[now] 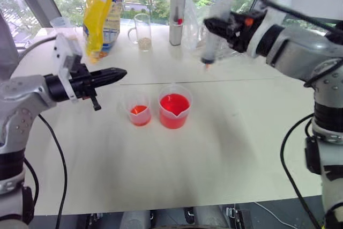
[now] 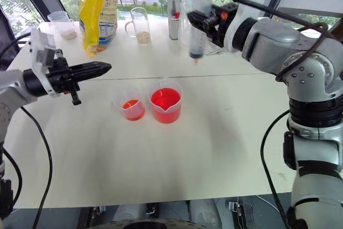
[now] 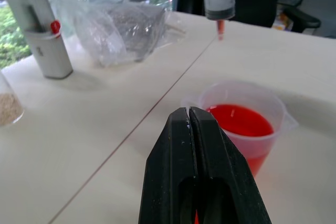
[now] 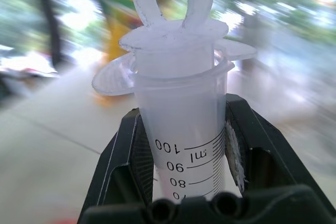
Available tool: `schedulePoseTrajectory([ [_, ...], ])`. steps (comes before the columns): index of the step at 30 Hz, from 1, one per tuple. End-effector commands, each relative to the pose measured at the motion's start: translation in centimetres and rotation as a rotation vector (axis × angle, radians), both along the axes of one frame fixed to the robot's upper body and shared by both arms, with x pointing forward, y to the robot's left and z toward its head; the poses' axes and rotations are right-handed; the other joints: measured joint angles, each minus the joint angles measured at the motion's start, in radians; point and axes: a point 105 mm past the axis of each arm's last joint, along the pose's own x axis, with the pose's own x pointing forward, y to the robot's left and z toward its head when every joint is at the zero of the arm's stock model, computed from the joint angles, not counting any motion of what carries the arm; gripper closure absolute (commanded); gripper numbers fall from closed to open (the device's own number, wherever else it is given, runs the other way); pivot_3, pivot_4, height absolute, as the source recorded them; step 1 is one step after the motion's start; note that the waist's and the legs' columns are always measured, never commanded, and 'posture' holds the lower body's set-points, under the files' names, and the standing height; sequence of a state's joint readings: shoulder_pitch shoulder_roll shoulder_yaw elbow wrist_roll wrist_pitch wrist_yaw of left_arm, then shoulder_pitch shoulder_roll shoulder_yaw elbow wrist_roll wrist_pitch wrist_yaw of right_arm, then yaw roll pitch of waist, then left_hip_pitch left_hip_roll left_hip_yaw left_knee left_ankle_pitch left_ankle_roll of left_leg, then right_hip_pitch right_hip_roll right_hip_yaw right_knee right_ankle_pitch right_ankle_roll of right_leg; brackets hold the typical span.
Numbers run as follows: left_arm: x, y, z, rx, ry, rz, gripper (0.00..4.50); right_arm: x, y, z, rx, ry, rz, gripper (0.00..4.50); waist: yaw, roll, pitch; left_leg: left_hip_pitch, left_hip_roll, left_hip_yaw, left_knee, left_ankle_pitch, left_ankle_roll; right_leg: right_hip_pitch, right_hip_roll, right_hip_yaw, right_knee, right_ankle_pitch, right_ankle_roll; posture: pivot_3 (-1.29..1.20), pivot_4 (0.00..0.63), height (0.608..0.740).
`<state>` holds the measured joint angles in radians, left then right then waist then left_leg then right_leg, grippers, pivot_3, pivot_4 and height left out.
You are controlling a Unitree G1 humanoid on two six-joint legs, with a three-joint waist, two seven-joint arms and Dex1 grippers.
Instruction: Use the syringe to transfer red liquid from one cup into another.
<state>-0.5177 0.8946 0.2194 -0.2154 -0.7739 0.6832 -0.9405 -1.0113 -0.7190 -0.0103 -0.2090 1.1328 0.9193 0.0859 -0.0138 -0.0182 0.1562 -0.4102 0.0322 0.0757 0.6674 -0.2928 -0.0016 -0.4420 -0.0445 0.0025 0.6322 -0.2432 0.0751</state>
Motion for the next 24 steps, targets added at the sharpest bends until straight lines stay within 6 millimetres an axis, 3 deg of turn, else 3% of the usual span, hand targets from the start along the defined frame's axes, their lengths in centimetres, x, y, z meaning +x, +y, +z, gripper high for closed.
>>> schedulePoseTrajectory([
  [1, 0.3, 0.3, 1.5, 0.002, -0.027, -0.011, 4.5, -2.1, 1.1, 2.2, 0.103, -0.054, 0.193, 3.04, 0.0, 0.0, 0.0, 0.0, 0.0, 0.0, 0.0, 0.0, 0.0, 0.0, 0.0, 0.0, 0.0, 0.0, 0.0, 0.0, 0.15, 0.74],
  [3, 0.5, 0.3, 1.7, 0.003, -0.027, -0.018, 4.5, -2.6, 1.7, 1.9, 0.12, -0.037, 0.253, 3.04, 0.0, 0.0, 0.0, 0.0, 0.0, 0.0, 0.0, 0.0, 0.0, 0.0, 0.0, 0.0, 0.0, 0.0, 0.0, 0.0, 0.15, 0.74],
  [9, 0.3, 0.1, 3.1, -0.013, 0.003, -0.086, 4.5, -3.8, 3.5, -2.5, 0.047, -0.013, 0.367, 3.04, 0.001, 0.0, 0.0, 0.0, 0.0, 0.0, 0.0, 0.0, 0.0, 0.0, -0.001, 0.0, 0.001, 0.0, 0.0, 0.0, 0.15, 0.74],
  [13, 0.2, 0.2, 3.5, 0.002, 0.021, -0.111, 3.27, -3.3, 4.2, -5.0, 0.005, -0.032, 0.358, 3.04, -0.002, 0.0, 0.0, 0.0, -0.001, 0.0, 0.001, 0.0, 0.0, 0.0, -0.001, 0.0, 0.002, 0.0, 0.0, 0.0, 0.15, 0.74],
  [19, -0.3, -0.5, 4.1, 0.01, 0.032, -0.168, 0.21, -2.5, 5.0, -7.4, -0.04, -0.076, 0.333, 3.04, -0.001, 0.0, 0.0, 0.001, 0.0, 0.0, 0.002, 0.0, 0.0, 0.0, 0.0, 0.0, 0.003, 0.0, 0.0, 0.0, 0.15, 0.74],
  [24, -0.2, -1.5, 4.9, -0.004, 0.001, -0.208, 0.05, -2.5, 5.2, -8.3, -0.065, -0.087, 0.338, 3.04, 0.001, 0.0, 0.0, 0.001, -0.001, 0.0, 0.002, 0.0, 0.0, 0.0, 0.0, 0.0, 0.003, 0.0, 0.0, 0.0, 0.15, 0.74],
])
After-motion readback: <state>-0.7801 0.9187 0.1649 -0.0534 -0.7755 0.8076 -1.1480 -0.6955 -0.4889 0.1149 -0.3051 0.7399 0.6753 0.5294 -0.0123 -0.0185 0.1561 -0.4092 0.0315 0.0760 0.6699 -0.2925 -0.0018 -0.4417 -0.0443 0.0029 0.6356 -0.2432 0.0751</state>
